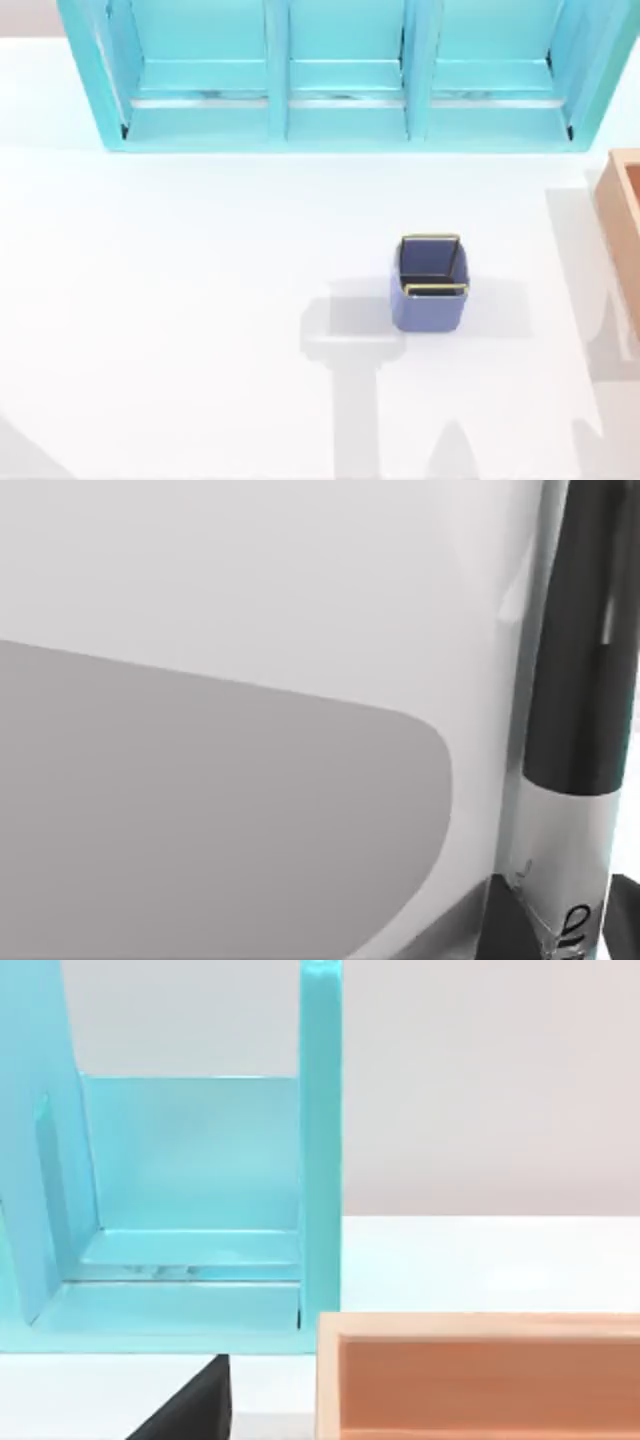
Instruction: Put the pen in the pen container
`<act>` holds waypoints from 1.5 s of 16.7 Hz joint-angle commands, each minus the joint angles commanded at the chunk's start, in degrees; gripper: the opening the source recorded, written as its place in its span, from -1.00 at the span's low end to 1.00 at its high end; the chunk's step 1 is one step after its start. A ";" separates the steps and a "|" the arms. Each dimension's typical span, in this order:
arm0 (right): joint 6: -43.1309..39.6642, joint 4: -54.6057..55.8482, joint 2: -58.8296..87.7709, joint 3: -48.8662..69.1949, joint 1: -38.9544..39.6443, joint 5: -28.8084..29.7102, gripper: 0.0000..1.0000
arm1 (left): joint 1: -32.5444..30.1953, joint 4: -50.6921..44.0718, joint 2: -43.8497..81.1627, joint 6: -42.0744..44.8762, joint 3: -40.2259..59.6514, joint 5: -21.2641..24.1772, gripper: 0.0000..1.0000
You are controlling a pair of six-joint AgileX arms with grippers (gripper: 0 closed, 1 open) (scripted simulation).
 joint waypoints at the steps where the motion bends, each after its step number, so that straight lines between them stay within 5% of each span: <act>1: 0.00 0.00 0.00 0.00 0.00 0.00 1.00 | 0.46 -0.69 -0.54 0.31 -0.04 0.12 -1.00; 14: 0.00 0.00 0.00 0.00 0.00 0.00 1.00 | 18.05 -44.35 -32.13 21.06 -2.45 6.63 -1.00; 25: 0.00 0.00 0.00 0.00 0.00 0.00 1.00 | 22.75 -50.16 -38.10 19.92 0.93 9.86 -1.00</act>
